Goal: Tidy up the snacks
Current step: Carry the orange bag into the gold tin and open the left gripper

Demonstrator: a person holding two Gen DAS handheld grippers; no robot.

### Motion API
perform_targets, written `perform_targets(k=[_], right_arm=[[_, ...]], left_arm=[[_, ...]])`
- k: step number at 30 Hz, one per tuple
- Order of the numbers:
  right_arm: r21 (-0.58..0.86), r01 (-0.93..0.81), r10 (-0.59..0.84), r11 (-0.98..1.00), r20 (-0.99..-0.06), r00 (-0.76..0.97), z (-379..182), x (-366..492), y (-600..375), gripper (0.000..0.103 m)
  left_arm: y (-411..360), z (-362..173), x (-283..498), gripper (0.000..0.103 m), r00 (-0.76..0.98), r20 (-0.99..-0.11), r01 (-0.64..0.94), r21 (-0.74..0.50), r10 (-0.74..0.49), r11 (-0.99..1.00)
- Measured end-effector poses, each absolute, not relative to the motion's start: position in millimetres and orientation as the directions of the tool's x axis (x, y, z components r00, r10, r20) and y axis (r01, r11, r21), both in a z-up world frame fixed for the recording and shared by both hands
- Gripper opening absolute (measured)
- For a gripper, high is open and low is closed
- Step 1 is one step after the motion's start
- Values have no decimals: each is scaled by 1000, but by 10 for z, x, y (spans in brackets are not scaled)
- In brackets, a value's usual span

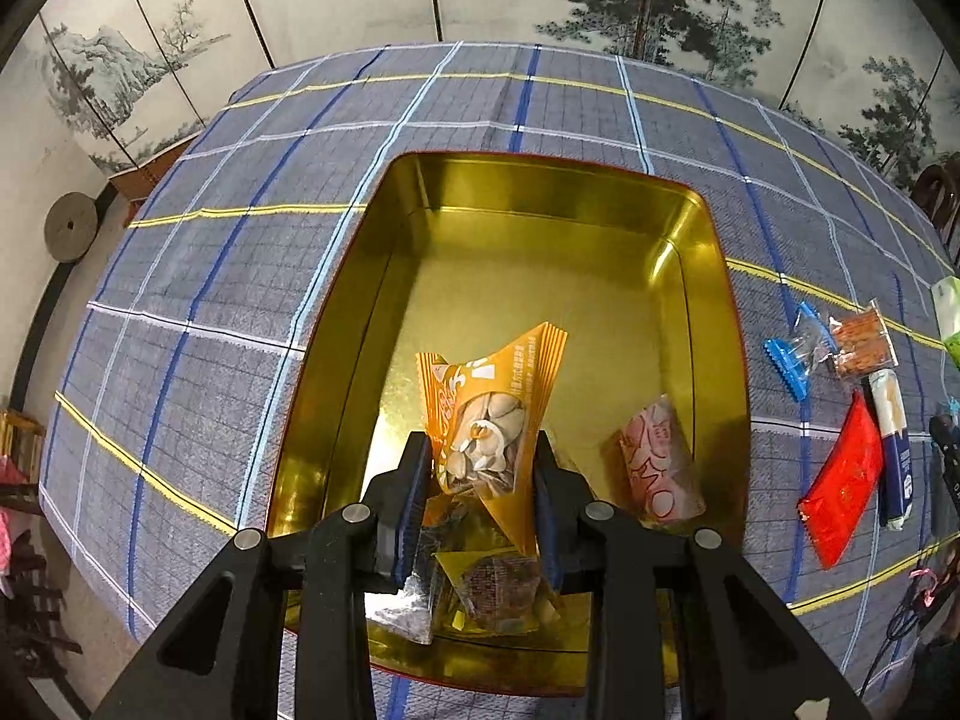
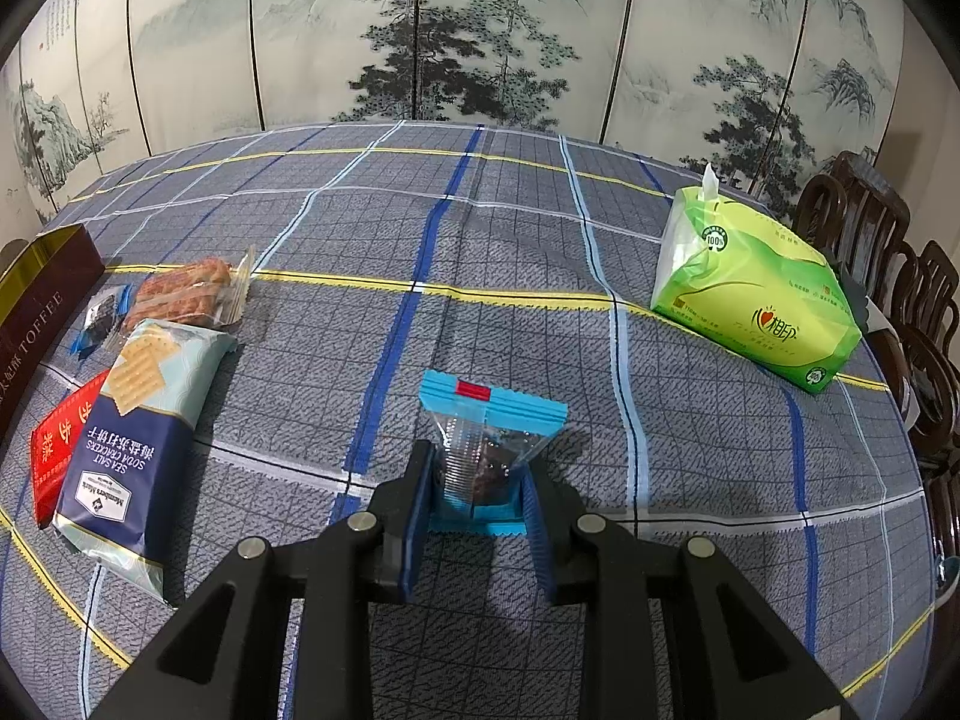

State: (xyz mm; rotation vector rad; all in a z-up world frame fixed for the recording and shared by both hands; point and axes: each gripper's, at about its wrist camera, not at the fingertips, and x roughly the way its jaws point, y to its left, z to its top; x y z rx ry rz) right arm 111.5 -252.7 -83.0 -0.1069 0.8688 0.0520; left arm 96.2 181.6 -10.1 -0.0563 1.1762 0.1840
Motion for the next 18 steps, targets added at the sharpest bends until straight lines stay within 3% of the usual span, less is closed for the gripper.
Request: perform_targets(k=[18], right_arm=[[-73,-89,1,993,-764,645,-833,1115,-2530,29]], left_arm=[[1798,-110,972,38,371,-922,-162,52,109,985]])
